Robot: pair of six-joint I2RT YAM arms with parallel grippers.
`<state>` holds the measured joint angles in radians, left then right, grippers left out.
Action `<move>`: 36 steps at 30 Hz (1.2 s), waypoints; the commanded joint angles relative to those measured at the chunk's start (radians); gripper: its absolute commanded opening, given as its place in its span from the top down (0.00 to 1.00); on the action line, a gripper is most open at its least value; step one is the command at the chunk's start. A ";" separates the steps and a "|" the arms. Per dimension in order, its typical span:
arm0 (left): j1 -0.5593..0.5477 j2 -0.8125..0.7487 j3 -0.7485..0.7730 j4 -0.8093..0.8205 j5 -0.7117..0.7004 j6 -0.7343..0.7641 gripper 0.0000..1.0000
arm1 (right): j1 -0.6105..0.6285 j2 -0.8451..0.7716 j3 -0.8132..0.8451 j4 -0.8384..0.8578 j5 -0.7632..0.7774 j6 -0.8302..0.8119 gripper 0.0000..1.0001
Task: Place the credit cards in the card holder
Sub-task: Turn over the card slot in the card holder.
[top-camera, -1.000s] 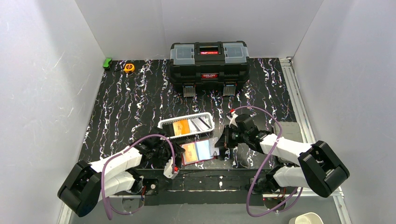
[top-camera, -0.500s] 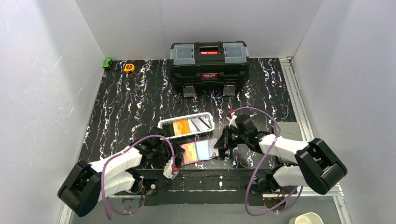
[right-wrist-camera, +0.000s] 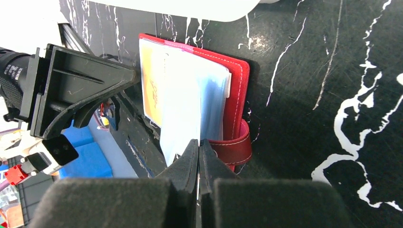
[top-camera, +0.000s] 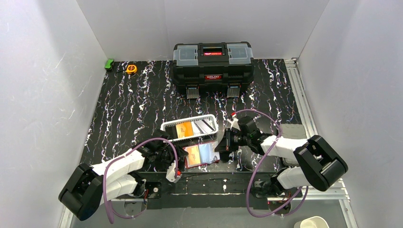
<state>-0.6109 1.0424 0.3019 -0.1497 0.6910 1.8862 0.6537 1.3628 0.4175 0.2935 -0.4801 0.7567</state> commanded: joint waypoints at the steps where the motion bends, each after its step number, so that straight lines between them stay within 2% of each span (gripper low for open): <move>1: -0.008 0.006 -0.020 -0.042 0.020 0.010 0.66 | -0.002 -0.020 0.035 0.018 -0.046 -0.015 0.99; 10: -0.008 -0.002 -0.023 -0.041 0.018 0.013 0.67 | 0.002 0.001 0.167 -0.070 -0.153 -0.074 0.99; 30: -0.009 -0.029 -0.026 -0.032 -0.013 -0.002 0.69 | 0.103 0.183 0.289 -0.130 -0.160 -0.117 0.99; 36: -0.008 -0.037 -0.023 -0.026 -0.033 -0.012 0.76 | 0.139 0.238 0.331 -0.128 -0.160 -0.114 0.99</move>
<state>-0.6170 1.0245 0.2890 -0.1459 0.6598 1.8870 0.7750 1.5719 0.7059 0.1490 -0.6136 0.6506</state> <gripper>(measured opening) 0.262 0.028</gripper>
